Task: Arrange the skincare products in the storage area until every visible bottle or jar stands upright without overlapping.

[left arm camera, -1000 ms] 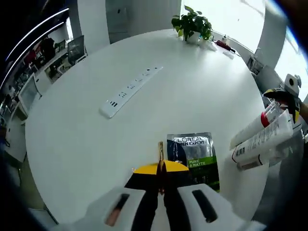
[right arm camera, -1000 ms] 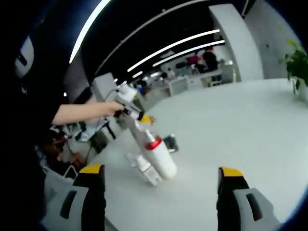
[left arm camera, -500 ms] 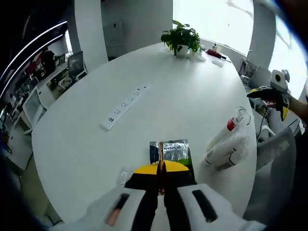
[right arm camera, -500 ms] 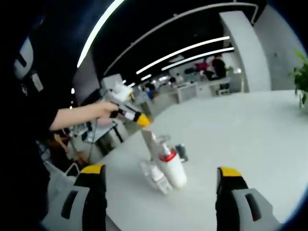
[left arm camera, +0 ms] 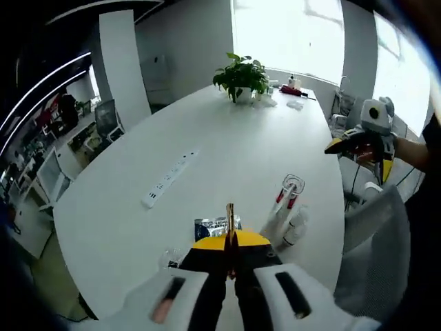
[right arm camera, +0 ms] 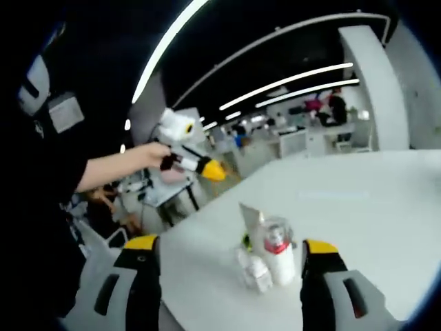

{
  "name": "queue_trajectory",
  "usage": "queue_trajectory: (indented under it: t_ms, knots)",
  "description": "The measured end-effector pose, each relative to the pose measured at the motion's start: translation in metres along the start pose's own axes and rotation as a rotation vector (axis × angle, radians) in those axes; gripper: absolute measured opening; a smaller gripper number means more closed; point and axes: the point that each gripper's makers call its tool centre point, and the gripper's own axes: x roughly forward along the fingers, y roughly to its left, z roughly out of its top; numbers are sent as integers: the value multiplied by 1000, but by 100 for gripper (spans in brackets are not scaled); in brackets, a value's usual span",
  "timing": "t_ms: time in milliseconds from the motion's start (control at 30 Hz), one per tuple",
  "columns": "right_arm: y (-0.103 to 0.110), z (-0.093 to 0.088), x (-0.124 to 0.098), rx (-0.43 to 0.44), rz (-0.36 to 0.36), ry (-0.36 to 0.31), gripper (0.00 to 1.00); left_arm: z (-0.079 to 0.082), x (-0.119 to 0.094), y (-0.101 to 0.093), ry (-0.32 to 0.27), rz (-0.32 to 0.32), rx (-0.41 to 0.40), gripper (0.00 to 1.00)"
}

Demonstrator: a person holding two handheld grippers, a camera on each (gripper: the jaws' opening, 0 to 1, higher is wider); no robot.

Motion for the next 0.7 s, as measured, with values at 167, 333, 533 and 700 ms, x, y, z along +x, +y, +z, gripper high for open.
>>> queue_trajectory:
  t_ms: [167,333,533,700]
  knots:
    - [27,18,-2,-52,67,-8,66,25,-20,-36,-94,-56,-9,7]
    - [51,35,-9,-34,136,-43,60,40,-37,-65,-129,-77,23,7]
    - [75,47,-16,-92,178,-28,48,59,-60,-103,-206,-123,78,7]
    - [103,82,-26,-187,222,-91,39,74,-82,-135,-265,-155,126,7]
